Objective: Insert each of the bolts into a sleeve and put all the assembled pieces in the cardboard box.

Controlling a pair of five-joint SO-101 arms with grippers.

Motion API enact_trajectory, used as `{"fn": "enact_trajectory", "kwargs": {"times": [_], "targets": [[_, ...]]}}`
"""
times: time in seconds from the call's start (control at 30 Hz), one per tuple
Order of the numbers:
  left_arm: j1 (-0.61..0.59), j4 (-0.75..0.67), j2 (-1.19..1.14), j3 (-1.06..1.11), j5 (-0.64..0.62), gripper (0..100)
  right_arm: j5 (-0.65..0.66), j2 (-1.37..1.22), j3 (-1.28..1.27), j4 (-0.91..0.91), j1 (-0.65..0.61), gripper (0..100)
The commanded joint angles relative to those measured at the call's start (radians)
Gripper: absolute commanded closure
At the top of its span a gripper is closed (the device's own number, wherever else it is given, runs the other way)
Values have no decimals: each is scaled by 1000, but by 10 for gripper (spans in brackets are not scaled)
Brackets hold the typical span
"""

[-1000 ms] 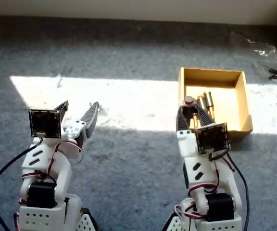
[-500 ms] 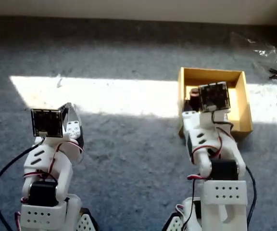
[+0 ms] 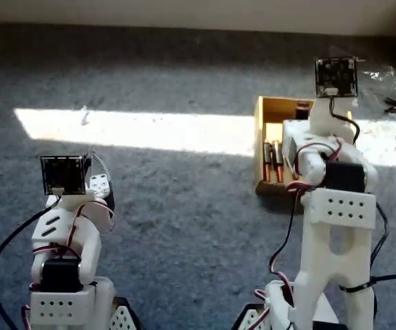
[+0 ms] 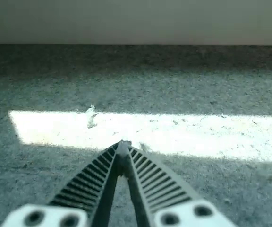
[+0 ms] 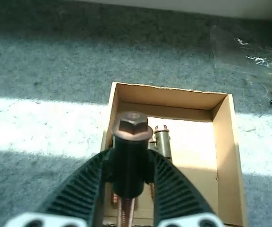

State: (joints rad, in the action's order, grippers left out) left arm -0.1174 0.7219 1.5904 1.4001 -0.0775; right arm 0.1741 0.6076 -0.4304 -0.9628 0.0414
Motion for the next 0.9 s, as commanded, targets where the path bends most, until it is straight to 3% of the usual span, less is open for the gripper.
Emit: {"fn": "enact_trajectory", "kwargs": {"times": [0.0,0.37,0.57,0.67,0.87], "targets": [[-31,25,10,-8,8,995,-11,-101,166,-33,44,993],[-18,52,22,-7,8,995,11,-415,352,-45,59,993],[-18,51,262,107,14,995,44,-538,443,-47,81,993],[-18,49,225,111,77,995,51,-596,490,-47,104,993],[5,49,231,116,80,995,100,-748,581,-74,142,993]]}}
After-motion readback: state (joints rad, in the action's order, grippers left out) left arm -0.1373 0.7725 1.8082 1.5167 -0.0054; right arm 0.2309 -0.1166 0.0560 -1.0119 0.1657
